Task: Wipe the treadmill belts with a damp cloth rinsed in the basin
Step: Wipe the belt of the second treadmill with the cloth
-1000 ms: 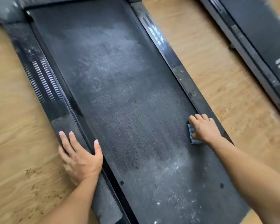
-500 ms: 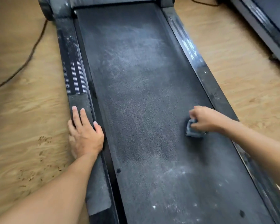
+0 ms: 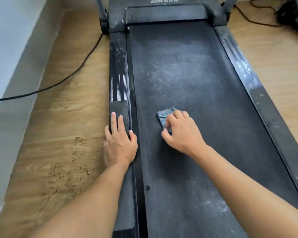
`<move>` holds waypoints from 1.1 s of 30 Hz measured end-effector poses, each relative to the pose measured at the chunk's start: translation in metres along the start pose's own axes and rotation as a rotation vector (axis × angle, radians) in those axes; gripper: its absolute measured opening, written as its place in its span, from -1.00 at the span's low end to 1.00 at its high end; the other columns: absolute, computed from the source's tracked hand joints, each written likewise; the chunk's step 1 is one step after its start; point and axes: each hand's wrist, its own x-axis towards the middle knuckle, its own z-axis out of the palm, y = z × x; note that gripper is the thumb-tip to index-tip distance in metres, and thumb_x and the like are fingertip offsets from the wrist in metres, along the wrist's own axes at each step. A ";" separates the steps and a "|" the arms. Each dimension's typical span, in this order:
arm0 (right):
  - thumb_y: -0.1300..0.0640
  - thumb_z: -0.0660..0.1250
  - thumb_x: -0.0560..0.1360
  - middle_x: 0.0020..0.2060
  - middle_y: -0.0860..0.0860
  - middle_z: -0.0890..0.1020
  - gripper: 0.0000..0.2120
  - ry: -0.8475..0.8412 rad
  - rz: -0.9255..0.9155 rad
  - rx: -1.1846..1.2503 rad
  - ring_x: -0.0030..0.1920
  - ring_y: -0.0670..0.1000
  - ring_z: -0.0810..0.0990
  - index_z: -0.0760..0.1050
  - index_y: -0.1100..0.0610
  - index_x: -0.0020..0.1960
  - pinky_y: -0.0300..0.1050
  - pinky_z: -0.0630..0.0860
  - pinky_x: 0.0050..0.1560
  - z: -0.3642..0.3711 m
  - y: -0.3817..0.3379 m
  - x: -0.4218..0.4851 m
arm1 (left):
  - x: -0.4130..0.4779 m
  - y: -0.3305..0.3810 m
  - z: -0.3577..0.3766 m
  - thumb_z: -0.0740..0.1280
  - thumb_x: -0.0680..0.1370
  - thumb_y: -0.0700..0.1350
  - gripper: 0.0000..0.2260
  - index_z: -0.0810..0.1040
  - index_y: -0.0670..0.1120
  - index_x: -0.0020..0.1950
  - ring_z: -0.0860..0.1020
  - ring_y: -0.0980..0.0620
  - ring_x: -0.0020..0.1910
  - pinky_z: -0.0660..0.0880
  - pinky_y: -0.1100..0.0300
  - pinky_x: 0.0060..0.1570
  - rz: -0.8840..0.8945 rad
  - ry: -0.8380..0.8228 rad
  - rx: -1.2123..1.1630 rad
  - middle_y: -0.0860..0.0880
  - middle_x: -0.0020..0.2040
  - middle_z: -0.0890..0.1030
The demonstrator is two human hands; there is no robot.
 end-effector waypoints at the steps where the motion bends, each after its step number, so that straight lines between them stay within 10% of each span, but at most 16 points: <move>1: -0.01 0.29 0.48 0.04 0.07 0.53 -0.78 0.063 -0.009 -0.010 0.06 0.18 0.46 0.50 0.11 0.01 0.12 0.51 0.01 0.003 0.000 0.003 | 0.000 0.000 0.000 0.21 0.64 0.06 -0.41 0.22 -0.02 0.66 0.32 -0.20 0.48 0.51 -0.21 0.24 -0.006 -0.009 0.008 0.09 0.72 0.04; 7: -0.32 -0.10 0.69 0.69 0.16 0.01 -0.21 -0.150 -0.021 -0.102 0.70 0.13 -0.06 0.02 0.22 0.70 0.11 -0.05 0.68 0.040 -0.012 0.013 | 0.001 -0.002 0.003 0.19 0.64 0.08 -0.41 0.21 -0.02 0.66 0.31 -0.18 0.51 0.50 -0.21 0.23 0.022 -0.009 0.032 0.09 0.73 0.01; 21: -0.01 0.00 0.74 0.70 0.17 -0.07 -0.39 -0.149 -0.020 -0.008 0.69 0.16 -0.18 -0.04 0.24 0.70 0.15 -0.16 0.68 0.023 -0.027 0.105 | -0.100 -0.028 0.009 -0.05 0.71 0.11 -0.41 0.08 -0.05 0.73 0.09 -0.07 0.70 0.40 -0.11 0.42 -0.002 -0.015 0.070 0.04 0.74 -0.10; 27: -0.44 -0.11 0.64 0.70 0.08 -0.15 -0.10 -0.253 -0.056 -0.108 0.69 0.09 -0.22 -0.14 0.18 0.71 0.09 -0.19 0.67 0.040 -0.021 0.094 | -0.099 -0.023 0.004 0.01 0.70 0.11 -0.41 0.12 -0.05 0.72 0.19 -0.09 0.66 0.50 -0.07 0.30 -0.020 -0.040 0.071 0.03 0.74 -0.07; 33: -0.33 -0.09 0.67 0.70 0.09 -0.14 -0.20 -0.309 -0.141 -0.120 0.69 0.10 -0.23 -0.15 0.14 0.72 0.09 -0.19 0.67 0.039 -0.030 0.082 | -0.101 -0.024 0.000 -0.06 0.71 0.07 -0.43 0.06 -0.03 0.73 0.18 -0.10 0.66 0.47 -0.09 0.37 -0.012 -0.065 0.052 0.04 0.74 -0.13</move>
